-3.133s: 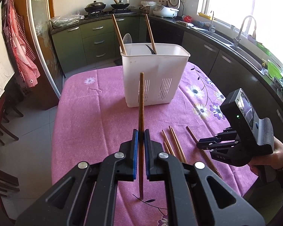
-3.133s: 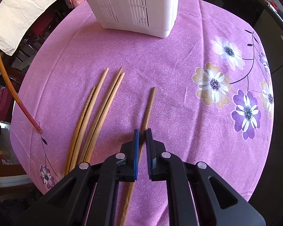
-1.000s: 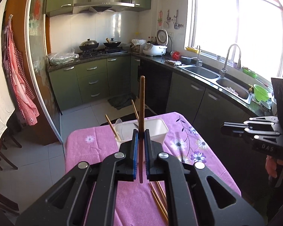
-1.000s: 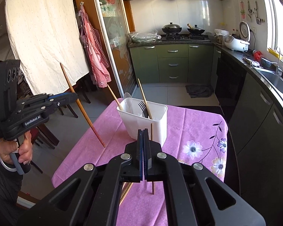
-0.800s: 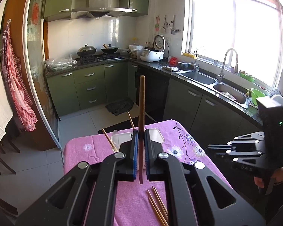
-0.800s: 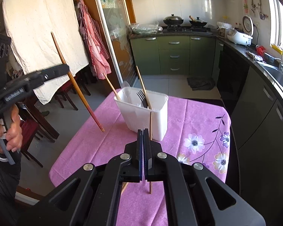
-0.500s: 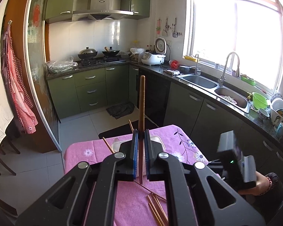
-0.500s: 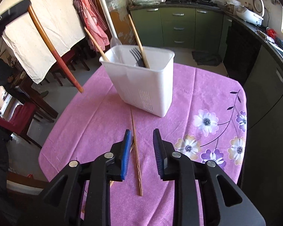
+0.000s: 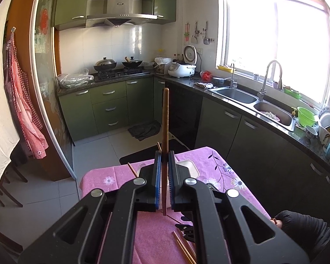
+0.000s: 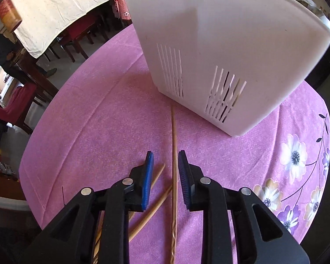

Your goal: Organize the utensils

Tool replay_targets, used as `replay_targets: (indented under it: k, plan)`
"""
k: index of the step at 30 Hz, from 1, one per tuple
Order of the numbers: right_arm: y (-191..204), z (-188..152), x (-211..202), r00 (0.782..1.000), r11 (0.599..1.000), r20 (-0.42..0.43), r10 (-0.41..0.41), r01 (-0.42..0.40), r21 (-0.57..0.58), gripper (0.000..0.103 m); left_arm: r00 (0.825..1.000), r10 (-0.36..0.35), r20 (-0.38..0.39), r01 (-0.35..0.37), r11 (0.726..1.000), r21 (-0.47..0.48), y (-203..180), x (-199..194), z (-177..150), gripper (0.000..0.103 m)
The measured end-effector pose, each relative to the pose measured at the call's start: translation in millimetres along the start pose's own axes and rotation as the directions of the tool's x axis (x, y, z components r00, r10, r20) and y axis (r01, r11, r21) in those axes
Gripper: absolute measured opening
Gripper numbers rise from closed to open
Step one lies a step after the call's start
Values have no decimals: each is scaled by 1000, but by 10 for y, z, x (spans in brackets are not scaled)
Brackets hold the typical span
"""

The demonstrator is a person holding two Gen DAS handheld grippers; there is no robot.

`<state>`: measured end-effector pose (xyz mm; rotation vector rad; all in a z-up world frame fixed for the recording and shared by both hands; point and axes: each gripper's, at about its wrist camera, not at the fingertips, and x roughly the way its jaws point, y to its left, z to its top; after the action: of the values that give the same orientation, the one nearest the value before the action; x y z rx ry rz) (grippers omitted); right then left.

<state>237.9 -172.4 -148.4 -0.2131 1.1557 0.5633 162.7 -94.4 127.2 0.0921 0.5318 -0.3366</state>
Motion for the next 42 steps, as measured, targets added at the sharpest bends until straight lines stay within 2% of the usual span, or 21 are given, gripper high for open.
replay_targets:
  k: [2,7,10,12,22,25,28,31,37,42]
  plan:
    - [1,36,51,1000,1000,-8,-9,9,-1,17,1000,-3,-3,2,1000,-2,14,15,-7,6]
    - [28,28,169,999,1000,-34,-25,25,6,17,1000,-5,-8,5,1000,-5,24,37,-27,6]
    - [40,14,246,999,999,-40,-32,33,9,5,1000,-6,-12,6,1000,-4,26,51,-31,6]
    - [37,2,237,999,999,-28,-35,36,18,1,1000,-7,-12,7,1000,-6,35,56,-23,6]
    - [-70,-248,-415,994,999,106,-19,15,35,1,1000,-10,2,10,1000,-9,-8,95,74,6]
    - [-81,-173,-302,996,1000,91,-16,14,20,4,1000,-1,1,1,1000,-18,-23,105,102,6]
    - [-81,-61,-62,999,1000,52,8,-9,10,16,1000,10,-5,-10,1000,-17,-34,89,85,6]
    - [-64,6,99,999,1000,31,21,-21,5,16,1000,15,-4,-15,1000,-8,-51,56,86,6]
    - [-2,106,176,998,999,37,-45,46,-18,16,1000,7,0,-7,1000,-2,-30,31,83,6]
    - [-52,50,218,999,999,7,-52,52,-16,16,1000,1,-9,-1,1000,-8,-5,67,80,6]
